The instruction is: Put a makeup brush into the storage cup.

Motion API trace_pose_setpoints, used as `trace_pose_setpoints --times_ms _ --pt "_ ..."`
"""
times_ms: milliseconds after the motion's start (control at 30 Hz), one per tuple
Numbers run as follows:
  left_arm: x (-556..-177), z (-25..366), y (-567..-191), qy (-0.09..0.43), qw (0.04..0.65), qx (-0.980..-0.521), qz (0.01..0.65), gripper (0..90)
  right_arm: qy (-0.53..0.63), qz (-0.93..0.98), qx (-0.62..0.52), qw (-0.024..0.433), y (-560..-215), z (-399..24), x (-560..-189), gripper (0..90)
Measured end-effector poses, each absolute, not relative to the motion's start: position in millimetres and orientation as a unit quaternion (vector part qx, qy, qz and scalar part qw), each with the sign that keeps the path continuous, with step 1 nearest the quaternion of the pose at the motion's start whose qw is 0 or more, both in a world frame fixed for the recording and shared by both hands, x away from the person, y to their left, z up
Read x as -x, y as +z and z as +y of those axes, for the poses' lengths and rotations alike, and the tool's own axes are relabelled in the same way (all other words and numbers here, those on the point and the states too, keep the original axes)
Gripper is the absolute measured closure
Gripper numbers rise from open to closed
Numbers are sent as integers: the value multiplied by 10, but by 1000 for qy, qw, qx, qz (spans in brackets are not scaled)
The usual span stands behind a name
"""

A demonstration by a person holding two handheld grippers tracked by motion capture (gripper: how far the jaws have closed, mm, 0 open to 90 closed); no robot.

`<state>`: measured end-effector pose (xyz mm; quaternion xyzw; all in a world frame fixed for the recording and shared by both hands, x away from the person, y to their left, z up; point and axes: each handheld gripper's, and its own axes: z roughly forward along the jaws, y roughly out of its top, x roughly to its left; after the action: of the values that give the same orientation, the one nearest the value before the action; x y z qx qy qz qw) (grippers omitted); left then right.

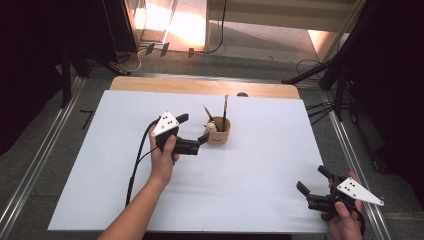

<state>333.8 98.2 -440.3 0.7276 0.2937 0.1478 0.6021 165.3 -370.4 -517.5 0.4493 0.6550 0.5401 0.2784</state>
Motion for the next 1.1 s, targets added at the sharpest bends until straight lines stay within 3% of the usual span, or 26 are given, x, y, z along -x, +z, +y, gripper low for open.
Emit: trace_pose_setpoints --times_ms 1100 --pt "-2940 1683 -4471 171 589 -725 315 0 539 657 -447 280 -5160 -3687 -1644 0"
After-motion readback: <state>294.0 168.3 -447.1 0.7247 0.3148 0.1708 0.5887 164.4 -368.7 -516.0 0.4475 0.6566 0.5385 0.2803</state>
